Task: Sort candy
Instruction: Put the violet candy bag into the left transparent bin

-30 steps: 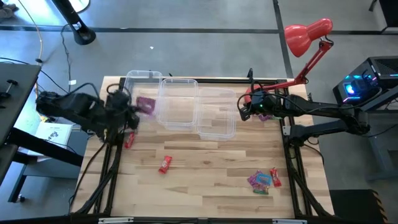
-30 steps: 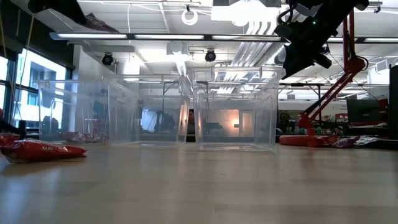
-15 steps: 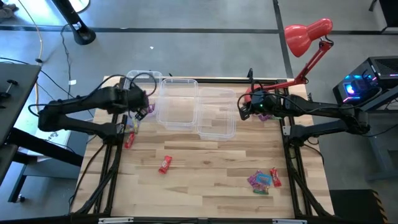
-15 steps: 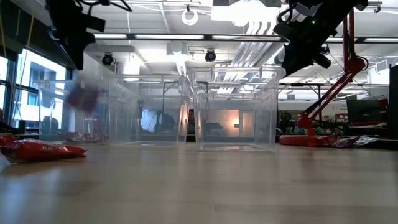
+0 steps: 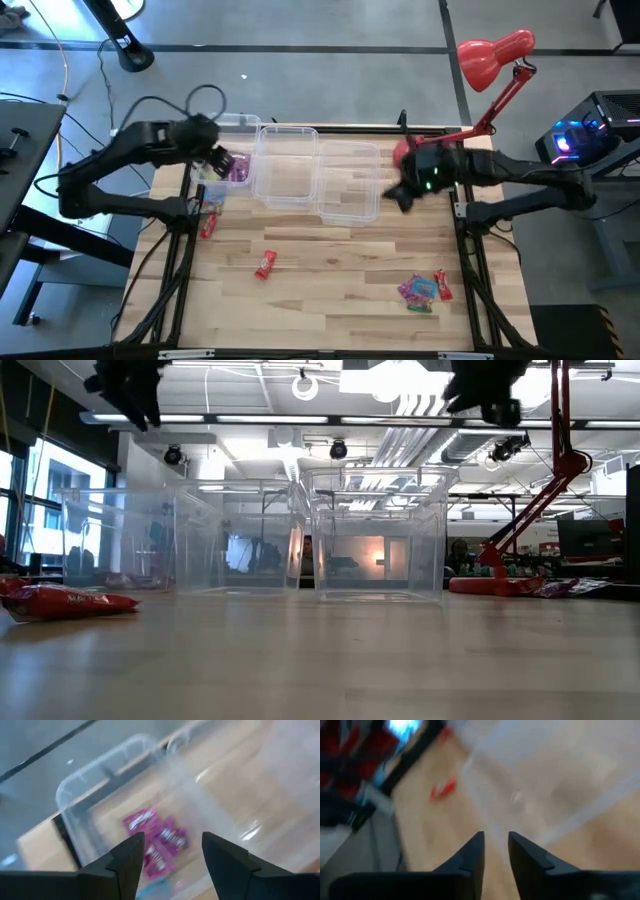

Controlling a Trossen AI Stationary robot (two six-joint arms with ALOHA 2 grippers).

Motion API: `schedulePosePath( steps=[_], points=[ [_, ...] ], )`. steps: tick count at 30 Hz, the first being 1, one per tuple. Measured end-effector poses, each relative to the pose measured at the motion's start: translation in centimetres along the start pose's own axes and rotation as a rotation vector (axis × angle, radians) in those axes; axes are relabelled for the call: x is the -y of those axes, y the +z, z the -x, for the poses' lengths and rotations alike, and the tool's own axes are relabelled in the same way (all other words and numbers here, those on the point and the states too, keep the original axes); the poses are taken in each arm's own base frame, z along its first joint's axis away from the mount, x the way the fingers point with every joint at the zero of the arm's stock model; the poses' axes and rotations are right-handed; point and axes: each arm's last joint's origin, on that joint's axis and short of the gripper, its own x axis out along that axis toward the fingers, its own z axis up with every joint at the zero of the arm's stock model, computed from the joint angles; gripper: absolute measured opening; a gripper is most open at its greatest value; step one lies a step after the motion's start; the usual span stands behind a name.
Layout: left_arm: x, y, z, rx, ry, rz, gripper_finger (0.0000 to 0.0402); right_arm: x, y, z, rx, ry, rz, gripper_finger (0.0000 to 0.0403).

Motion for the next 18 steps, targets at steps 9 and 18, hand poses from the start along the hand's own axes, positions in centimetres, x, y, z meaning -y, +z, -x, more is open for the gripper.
schedulePosePath(
  steps=[9, 18],
  points=[
    [-1.4, -0.6, 3.4, 0.230, -0.156, 0.197, 0.0196, -3.2, -7.8, -0.2, -0.465, -0.087, -0.012, 0.0141],
    [-0.7, 0.3, 3.4, 0.278, -0.212, 0.223, 0.0196, -1.3, -14.7, -4.8, -0.733, -0.311, -0.209, 0.0145]
  ],
)
